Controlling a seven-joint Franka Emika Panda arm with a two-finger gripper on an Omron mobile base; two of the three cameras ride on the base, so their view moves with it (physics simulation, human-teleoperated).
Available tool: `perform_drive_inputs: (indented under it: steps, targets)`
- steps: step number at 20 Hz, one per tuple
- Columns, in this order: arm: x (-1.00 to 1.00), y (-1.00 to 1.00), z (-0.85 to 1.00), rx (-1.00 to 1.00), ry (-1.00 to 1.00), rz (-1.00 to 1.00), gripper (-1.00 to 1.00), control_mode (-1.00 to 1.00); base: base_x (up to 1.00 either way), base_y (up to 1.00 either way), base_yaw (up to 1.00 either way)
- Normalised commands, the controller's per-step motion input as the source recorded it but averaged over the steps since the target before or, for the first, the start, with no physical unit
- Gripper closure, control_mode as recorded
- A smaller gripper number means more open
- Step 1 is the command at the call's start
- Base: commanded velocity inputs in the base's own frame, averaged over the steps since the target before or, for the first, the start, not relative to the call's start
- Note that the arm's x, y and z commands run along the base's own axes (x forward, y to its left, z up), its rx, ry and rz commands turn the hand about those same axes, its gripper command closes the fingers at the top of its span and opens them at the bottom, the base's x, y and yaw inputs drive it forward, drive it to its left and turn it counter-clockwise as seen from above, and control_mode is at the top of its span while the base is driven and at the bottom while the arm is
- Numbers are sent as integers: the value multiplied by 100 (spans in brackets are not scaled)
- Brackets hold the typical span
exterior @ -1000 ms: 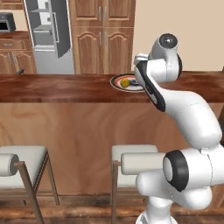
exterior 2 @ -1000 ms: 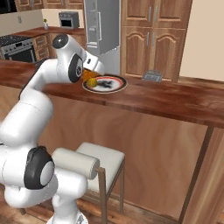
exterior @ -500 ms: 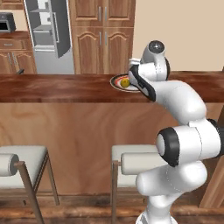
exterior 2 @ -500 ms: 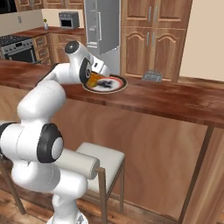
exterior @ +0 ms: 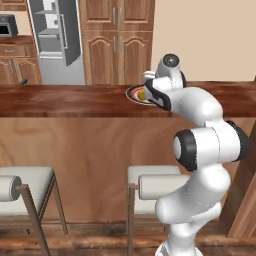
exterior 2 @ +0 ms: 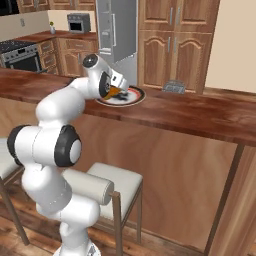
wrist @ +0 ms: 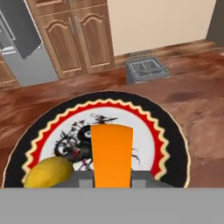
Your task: Take the cheese, chicken drumstick, and lemon from the fridge and place them on the plate on the dining counter to create an appetizer plate.
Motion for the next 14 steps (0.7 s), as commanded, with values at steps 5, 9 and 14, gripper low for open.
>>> perform_drive_inputs:
  steps: [5, 9, 14]
  targets:
    - [50, 0, -31, 0, 3, 0, 100, -100, 0, 0, 0]
    - [46, 0, -32, 0, 3, 0, 100, -100, 0, 0, 0]
    - [41, 0, -22, 0, 0, 0, 100, -100, 0, 0, 0]
